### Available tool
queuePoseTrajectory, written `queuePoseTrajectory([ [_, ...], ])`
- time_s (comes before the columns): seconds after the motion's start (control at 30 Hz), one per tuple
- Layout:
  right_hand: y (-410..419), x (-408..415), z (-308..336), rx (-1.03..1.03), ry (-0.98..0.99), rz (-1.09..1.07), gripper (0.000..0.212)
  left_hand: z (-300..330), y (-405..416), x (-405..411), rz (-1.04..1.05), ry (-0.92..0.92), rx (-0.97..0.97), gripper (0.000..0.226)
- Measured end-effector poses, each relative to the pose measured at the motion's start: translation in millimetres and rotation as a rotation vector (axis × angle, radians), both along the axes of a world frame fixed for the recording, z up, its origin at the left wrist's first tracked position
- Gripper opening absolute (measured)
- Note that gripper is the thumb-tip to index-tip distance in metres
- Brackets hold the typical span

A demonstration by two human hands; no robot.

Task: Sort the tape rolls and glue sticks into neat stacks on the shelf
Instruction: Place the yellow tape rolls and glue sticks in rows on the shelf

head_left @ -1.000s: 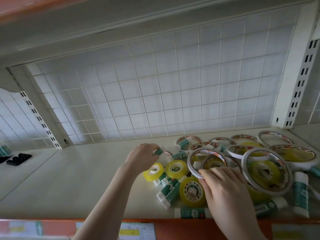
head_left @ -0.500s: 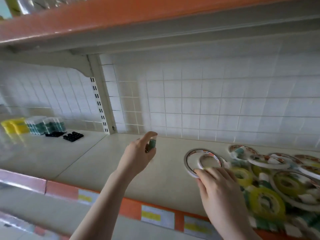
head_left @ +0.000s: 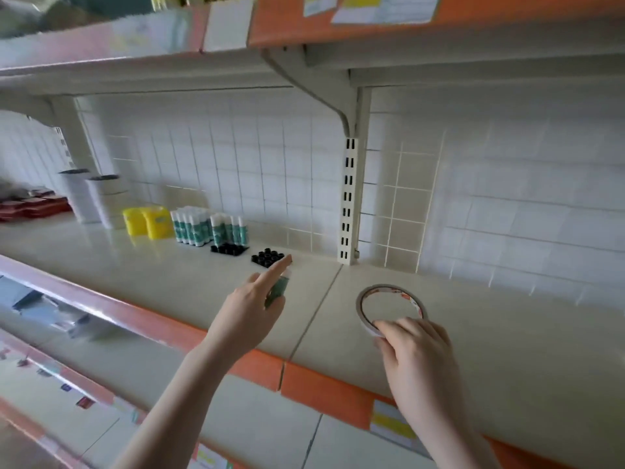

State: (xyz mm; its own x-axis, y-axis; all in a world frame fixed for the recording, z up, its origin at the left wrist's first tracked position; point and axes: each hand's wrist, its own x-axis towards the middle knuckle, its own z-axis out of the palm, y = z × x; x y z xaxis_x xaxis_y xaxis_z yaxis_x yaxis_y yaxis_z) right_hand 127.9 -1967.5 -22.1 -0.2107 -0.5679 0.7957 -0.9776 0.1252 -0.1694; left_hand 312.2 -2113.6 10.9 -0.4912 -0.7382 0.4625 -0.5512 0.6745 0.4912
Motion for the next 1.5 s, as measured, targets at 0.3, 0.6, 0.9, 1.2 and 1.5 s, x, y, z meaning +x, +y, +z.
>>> queuePoseTrajectory([
  [0.3,-116.5,47.9,16.0,0.033,0.008,0.052,0.007,-8.1,-100.6,60.7,0.091,-0.016,-0.012,0.049],
  [0.6,-198.0,76.2,41.8,0.101,-0.043,0.029,0.021,-3.3,-178.8,85.0,0.130,-0.005,0.032,0.027],
  [0.9,-249.5,116.1,37.6,0.128,-0.051,-0.047,0.027,14.2,-249.8,112.1,0.016,0.005,0.029,0.014],
  [1.2,-277.4,144.1,25.0,0.136,-0.092,-0.125,0.026,41.3,-299.0,116.7,-0.155,0.004,-0.096,0.020],
  [1.5,-280.5,139.4,16.1,0.144,-0.110,-0.203,0.026,46.5,-317.7,79.9,-0.274,-0.139,-0.150,0.025],
])
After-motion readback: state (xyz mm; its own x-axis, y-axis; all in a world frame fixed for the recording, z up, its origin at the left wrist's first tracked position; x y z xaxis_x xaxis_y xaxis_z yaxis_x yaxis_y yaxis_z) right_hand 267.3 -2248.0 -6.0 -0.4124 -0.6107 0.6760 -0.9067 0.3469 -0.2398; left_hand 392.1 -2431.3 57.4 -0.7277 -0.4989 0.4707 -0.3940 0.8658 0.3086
